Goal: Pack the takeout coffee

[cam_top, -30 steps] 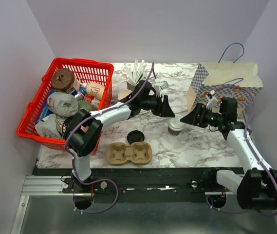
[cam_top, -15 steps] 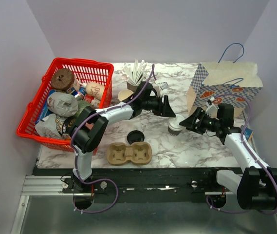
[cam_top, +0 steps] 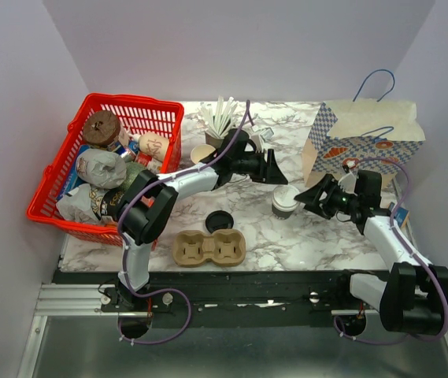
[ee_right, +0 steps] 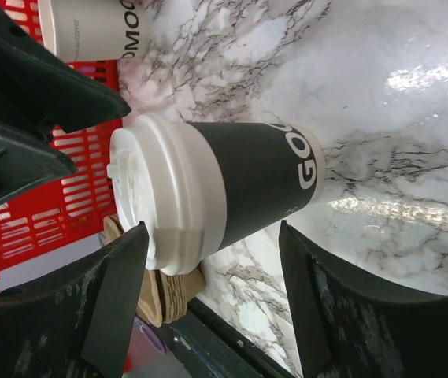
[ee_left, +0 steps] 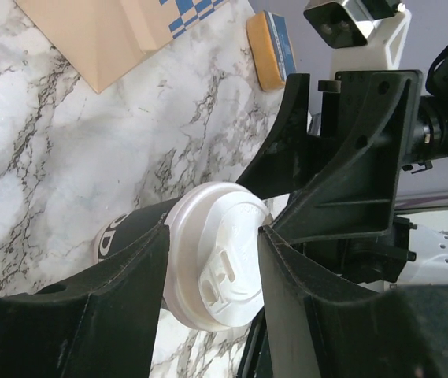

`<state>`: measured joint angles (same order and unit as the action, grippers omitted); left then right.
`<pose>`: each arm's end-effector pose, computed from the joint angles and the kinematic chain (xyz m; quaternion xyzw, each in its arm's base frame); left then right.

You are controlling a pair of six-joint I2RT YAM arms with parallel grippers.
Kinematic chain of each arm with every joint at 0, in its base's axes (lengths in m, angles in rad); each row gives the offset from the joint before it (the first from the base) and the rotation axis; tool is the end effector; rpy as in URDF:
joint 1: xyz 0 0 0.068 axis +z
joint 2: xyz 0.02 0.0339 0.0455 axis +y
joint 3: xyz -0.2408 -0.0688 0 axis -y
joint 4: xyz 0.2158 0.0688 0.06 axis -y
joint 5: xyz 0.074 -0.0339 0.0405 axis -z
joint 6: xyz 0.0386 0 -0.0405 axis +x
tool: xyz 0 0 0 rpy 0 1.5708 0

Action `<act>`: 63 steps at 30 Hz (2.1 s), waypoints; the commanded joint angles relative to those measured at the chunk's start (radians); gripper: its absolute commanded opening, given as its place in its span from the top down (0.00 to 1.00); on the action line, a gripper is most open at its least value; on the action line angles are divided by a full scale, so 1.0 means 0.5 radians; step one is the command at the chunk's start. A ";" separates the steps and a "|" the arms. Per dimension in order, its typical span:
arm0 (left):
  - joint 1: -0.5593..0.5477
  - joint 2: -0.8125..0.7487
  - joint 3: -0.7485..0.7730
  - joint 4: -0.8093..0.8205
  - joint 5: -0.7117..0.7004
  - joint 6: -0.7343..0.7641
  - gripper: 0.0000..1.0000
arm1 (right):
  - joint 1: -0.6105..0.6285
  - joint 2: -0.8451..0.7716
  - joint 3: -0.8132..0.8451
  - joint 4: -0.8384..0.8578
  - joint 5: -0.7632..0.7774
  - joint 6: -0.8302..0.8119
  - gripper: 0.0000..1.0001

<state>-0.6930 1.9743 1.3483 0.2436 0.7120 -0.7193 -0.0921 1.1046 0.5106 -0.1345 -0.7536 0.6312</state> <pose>0.3073 -0.2879 0.2186 0.1849 0.7791 -0.5602 0.2119 0.2020 0.0079 0.1895 0.1596 0.8469 0.4249 0.2770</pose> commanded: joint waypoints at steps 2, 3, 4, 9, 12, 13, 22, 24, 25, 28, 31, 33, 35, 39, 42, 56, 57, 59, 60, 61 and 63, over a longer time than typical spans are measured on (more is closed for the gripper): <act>0.002 0.046 0.068 -0.067 -0.080 0.046 0.44 | -0.046 0.073 -0.036 0.057 -0.060 0.029 0.25; -0.001 0.049 0.071 -0.082 -0.086 0.052 0.44 | -0.046 0.076 -0.036 0.057 -0.057 0.017 0.25; -0.004 0.052 0.071 -0.113 -0.099 0.070 0.44 | -0.046 0.083 -0.042 0.057 -0.060 0.017 0.25; -0.007 0.083 0.101 -0.220 -0.221 0.110 0.47 | -0.049 0.104 -0.076 0.063 -0.039 0.026 0.25; -0.010 0.107 0.123 -0.309 -0.280 0.138 0.48 | -0.049 0.104 -0.092 0.063 -0.036 0.032 0.25; -0.013 0.110 0.126 -0.333 -0.289 0.141 0.48 | -0.049 0.107 -0.092 0.063 -0.030 0.032 0.25; -0.016 0.159 0.123 -0.429 -0.366 0.141 0.50 | -0.055 0.141 -0.119 0.063 0.007 0.057 0.25; -0.016 0.168 0.123 -0.456 -0.405 0.147 0.51 | -0.064 0.159 -0.125 0.066 0.013 0.075 0.25; -0.016 0.175 0.120 -0.481 -0.421 0.153 0.51 | -0.067 0.162 -0.128 0.069 0.013 0.078 0.25; -0.016 0.184 0.107 -0.484 -0.448 0.162 0.51 | -0.080 0.166 -0.141 0.073 0.019 0.091 0.26; -0.019 0.178 0.083 -0.484 -0.467 0.165 0.52 | -0.086 0.159 -0.177 0.070 0.028 0.118 0.26; -0.016 0.175 0.062 -0.484 -0.479 0.168 0.52 | -0.086 0.147 -0.205 0.066 0.041 0.124 0.27; -0.019 0.175 0.043 -0.481 -0.485 0.168 0.52 | -0.086 0.141 -0.217 0.066 0.050 0.124 0.27; -0.016 0.181 0.012 -0.484 -0.491 0.171 0.53 | -0.086 0.135 -0.236 0.036 0.105 0.097 0.27; -0.013 0.193 0.003 -0.484 -0.485 0.175 0.53 | -0.086 0.144 -0.245 0.011 0.133 0.094 0.27; -0.004 0.291 -0.040 -0.174 -0.280 0.187 0.53 | -0.086 0.138 -0.368 -0.069 0.329 -0.038 0.28; -0.001 0.306 -0.046 -0.162 -0.274 0.181 0.53 | -0.086 0.141 -0.386 -0.050 0.338 -0.035 0.27; 0.008 0.322 -0.043 -0.137 -0.255 0.184 0.53 | -0.086 0.165 -0.392 -0.035 0.332 -0.035 0.28; 0.011 0.337 -0.043 -0.128 -0.246 0.181 0.53 | -0.086 0.172 -0.395 0.005 0.317 -0.050 0.28; 0.014 0.343 -0.040 -0.104 -0.225 0.172 0.53 | -0.086 0.184 -0.392 0.032 0.308 -0.057 0.28; 0.030 0.359 -0.043 -0.073 -0.203 0.165 0.53 | -0.086 0.196 -0.389 0.136 0.265 -0.060 0.28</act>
<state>-0.6964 2.0628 1.3785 0.2913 0.6483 -0.6792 -0.1314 1.1458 0.3943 0.0414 -0.7647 0.7181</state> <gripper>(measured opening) 0.478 0.733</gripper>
